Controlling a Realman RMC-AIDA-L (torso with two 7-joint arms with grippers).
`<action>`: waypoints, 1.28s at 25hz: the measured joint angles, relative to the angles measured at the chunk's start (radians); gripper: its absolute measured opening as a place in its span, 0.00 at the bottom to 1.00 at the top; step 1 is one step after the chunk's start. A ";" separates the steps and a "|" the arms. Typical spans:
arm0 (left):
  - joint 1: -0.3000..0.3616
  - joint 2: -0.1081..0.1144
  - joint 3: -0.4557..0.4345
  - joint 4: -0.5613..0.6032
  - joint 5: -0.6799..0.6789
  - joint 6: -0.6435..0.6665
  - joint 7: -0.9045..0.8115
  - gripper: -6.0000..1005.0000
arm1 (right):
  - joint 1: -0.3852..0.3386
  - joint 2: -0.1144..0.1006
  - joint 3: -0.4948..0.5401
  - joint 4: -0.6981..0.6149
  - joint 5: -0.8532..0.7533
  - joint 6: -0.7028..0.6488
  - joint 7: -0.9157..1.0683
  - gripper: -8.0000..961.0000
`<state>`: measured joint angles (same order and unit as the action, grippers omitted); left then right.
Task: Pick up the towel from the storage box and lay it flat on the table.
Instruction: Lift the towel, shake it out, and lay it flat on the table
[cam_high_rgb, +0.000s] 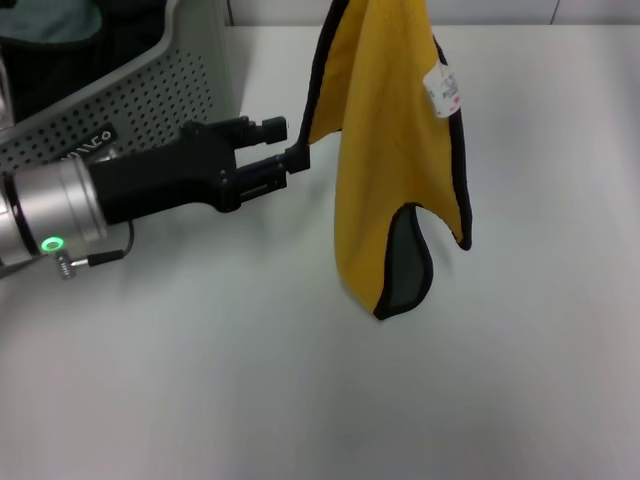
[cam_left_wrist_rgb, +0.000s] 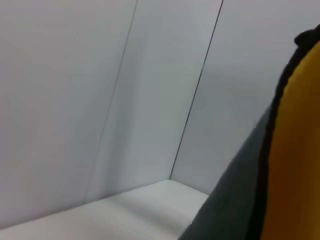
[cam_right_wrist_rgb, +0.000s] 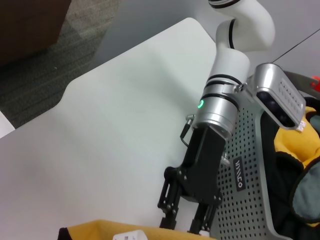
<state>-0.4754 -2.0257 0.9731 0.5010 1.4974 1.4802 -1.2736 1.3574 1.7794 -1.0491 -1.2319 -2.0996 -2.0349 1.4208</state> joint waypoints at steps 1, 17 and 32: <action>0.006 0.000 -0.002 0.001 -0.004 0.006 0.001 0.52 | 0.000 0.000 0.000 0.000 0.000 0.000 0.000 0.07; 0.026 -0.049 -0.028 -0.002 -0.023 -0.005 0.082 0.52 | 0.000 0.022 0.002 0.000 -0.001 0.006 0.003 0.08; 0.025 -0.051 -0.036 -0.003 -0.013 -0.002 0.089 0.22 | -0.004 0.021 0.005 0.000 -0.001 0.006 0.002 0.09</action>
<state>-0.4509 -2.0770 0.9370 0.4984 1.4841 1.4778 -1.1846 1.3533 1.8009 -1.0444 -1.2317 -2.1009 -2.0293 1.4227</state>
